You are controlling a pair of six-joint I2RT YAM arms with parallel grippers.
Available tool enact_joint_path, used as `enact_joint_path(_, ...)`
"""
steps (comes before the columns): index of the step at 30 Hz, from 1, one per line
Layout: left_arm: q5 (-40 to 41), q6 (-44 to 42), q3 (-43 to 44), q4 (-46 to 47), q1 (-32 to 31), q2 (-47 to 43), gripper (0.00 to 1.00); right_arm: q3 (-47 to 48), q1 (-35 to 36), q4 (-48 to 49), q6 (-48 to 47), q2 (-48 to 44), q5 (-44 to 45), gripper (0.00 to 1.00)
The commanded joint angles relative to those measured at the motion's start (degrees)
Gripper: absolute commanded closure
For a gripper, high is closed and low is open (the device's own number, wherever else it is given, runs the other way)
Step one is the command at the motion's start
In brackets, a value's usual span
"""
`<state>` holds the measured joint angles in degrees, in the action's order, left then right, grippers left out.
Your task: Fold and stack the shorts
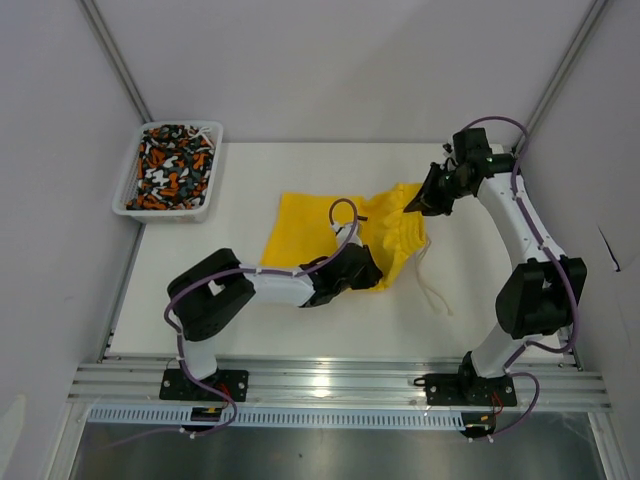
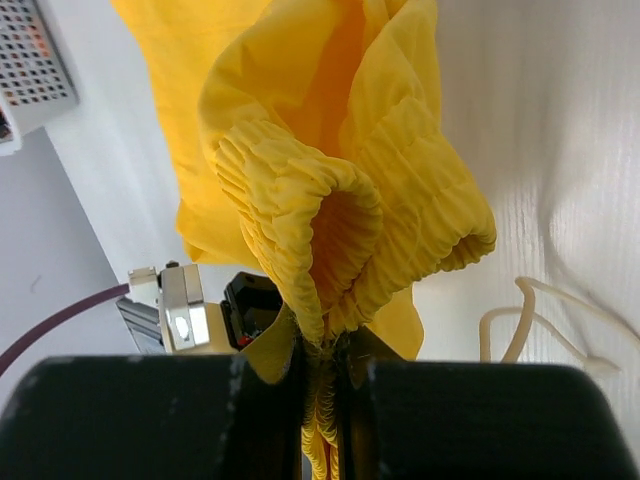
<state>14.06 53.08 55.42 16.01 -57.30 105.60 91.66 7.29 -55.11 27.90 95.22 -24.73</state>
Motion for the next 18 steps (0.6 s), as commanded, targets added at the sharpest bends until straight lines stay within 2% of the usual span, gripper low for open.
enact_joint_path(1,-1.7,2.3,3.6,0.5,-1.6,0.1,0.70,4.6,1.0,-4.3,-0.8,1.0,1.2,1.00)
enact_joint_path(4,1.3,1.2,-0.3,-1.2,-0.5,-7.7,0.67,5.8,1.0,-6.1,-1.8,1.2,2.1,1.00)
enact_joint_path(9,-1.6,-1.9,-7.9,-8.4,8.5,-23.6,0.59,7.0,1.2,-7.5,-2.8,2.2,2.2,1.00)
enact_joint_path(12,-1.5,-5.5,-12.1,-14.2,14.8,-30.2,0.49,8.8,2.6,-8.5,-3.1,3.5,3.5,1.00)
enact_joint_path(13,-1.2,-7.2,-14.0,-15.6,18.3,-33.8,0.38,9.3,3.3,-8.8,-3.3,3.8,3.7,1.00)
enact_joint_path(15,-1.6,-8.4,-16.1,-20.0,22.3,-37.1,0.28,10.4,3.9,-9.3,-3.1,4.9,4.2,1.00)
enact_joint_path(16,-3.1,-9.7,-17.5,-20.7,26.3,-39.4,0.22,10.6,4.4,-9.2,-2.9,5.1,4.3,1.00)
enact_joint_path(18,-5.4,-11.1,-19.0,-21.0,30.4,-40.1,0.19,11.1,4.8,-9.3,-2.3,5.9,4.5,1.00)
